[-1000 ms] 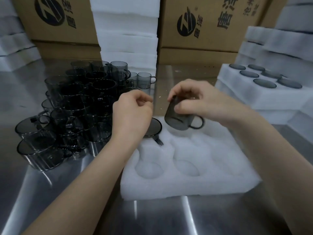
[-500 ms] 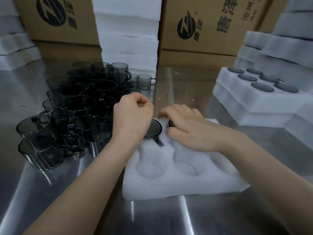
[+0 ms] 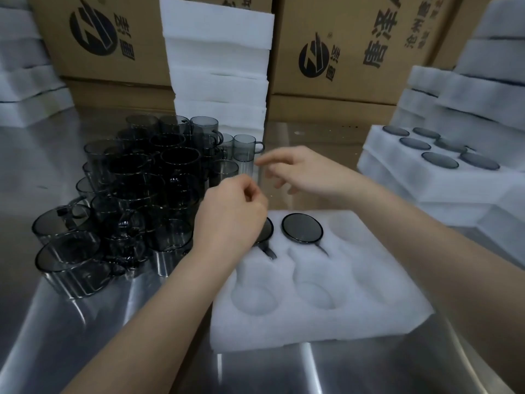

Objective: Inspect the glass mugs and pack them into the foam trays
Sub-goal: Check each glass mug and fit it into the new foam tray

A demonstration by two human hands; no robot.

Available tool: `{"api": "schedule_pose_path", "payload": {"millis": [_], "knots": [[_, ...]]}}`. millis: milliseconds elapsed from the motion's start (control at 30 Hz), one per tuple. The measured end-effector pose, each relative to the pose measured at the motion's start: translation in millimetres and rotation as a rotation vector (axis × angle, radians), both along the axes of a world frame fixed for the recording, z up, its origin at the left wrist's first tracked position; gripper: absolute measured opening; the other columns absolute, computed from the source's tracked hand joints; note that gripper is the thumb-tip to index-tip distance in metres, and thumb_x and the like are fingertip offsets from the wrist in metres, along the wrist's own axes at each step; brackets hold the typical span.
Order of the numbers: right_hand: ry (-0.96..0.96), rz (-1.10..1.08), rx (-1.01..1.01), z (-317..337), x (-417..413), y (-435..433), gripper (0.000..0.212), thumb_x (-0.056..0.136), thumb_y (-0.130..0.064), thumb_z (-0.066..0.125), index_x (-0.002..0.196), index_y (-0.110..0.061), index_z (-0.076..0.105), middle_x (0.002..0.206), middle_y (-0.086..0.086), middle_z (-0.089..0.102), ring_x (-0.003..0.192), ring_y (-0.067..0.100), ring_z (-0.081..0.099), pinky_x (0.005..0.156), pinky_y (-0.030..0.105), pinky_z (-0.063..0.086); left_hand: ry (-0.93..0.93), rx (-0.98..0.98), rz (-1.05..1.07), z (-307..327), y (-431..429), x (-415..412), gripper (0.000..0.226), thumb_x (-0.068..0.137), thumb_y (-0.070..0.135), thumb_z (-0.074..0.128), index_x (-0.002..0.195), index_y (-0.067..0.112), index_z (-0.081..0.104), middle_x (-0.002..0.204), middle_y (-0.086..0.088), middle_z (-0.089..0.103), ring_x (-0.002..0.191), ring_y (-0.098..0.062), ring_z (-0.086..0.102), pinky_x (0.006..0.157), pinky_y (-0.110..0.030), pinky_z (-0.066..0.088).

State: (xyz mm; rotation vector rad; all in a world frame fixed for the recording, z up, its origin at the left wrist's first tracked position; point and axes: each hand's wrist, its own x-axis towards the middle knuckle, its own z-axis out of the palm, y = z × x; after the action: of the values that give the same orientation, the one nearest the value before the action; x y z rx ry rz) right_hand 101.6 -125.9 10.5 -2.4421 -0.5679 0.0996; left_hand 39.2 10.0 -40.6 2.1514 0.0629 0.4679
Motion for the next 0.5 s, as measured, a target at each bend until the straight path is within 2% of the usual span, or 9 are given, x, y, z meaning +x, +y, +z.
{"api": "schedule_pose_path", "payload": {"millis": [67,167,233,333,433,500], "knots": [[-0.048,0.039,-0.047,0,17,19,0.041,0.098,-0.013,0.050,0.137,-0.024,0.054,0.115,-0.009,0.056,0.097,0.005,0.051,0.073,0.014,0.041,0.038,0.122,-0.044,0,-1,-1,0.015,0.083,0.022,0.052,0.073,0.025,0.063,0.074,0.003,0.065,0.073,-0.022,0.061,0.063,-0.035,0.050],[-0.052,0.101,-0.255,-8,37,46,0.047,0.096,-0.022,0.056,0.142,-0.028,0.048,0.136,-0.005,0.055,0.109,0.008,0.051,0.079,0.015,0.035,0.070,0.244,-0.071,1,-2,-2,0.016,0.085,0.023,0.050,0.081,0.028,0.064,0.079,0.005,0.065,0.075,-0.020,0.060,0.059,-0.031,0.044],[-0.073,0.100,-0.382,-18,47,57,0.044,0.096,-0.026,0.057,0.140,-0.025,0.050,0.139,-0.003,0.055,0.120,0.014,0.053,0.084,0.018,0.035,0.066,0.276,-0.068,1,-2,-3,0.017,0.086,0.024,0.049,0.086,0.028,0.066,0.083,0.004,0.065,0.077,-0.023,0.059,0.060,-0.031,0.042],[-0.138,0.034,-0.411,-28,54,62,0.031,0.093,-0.024,0.059,0.124,-0.021,0.060,0.125,0.004,0.062,0.111,0.023,0.058,0.087,0.030,0.046,0.064,0.306,-0.061,2,-3,-4,0.018,0.087,0.025,0.048,0.090,0.026,0.066,0.086,0.000,0.065,0.080,-0.026,0.060,0.062,-0.033,0.046],[-0.194,-0.005,-0.348,-28,51,53,0.006,0.090,-0.021,0.062,0.096,-0.020,0.065,0.099,0.000,0.066,0.096,0.023,0.063,0.077,0.029,0.049,0.071,0.263,-0.040,3,-3,-4,0.016,0.085,0.024,0.050,0.087,0.026,0.065,0.083,0.003,0.065,0.077,-0.023,0.059,0.058,-0.031,0.043],[-0.135,-0.041,-0.191,-24,44,42,0.007,0.089,-0.019,0.065,0.083,-0.018,0.064,0.083,0.000,0.065,0.084,0.026,0.069,0.068,0.031,0.056,0.051,0.173,-0.003,3,-1,-4,0.014,0.085,0.024,0.052,0.092,0.025,0.064,0.091,0.004,0.066,0.085,-0.024,0.061,0.066,-0.033,0.047]]}}
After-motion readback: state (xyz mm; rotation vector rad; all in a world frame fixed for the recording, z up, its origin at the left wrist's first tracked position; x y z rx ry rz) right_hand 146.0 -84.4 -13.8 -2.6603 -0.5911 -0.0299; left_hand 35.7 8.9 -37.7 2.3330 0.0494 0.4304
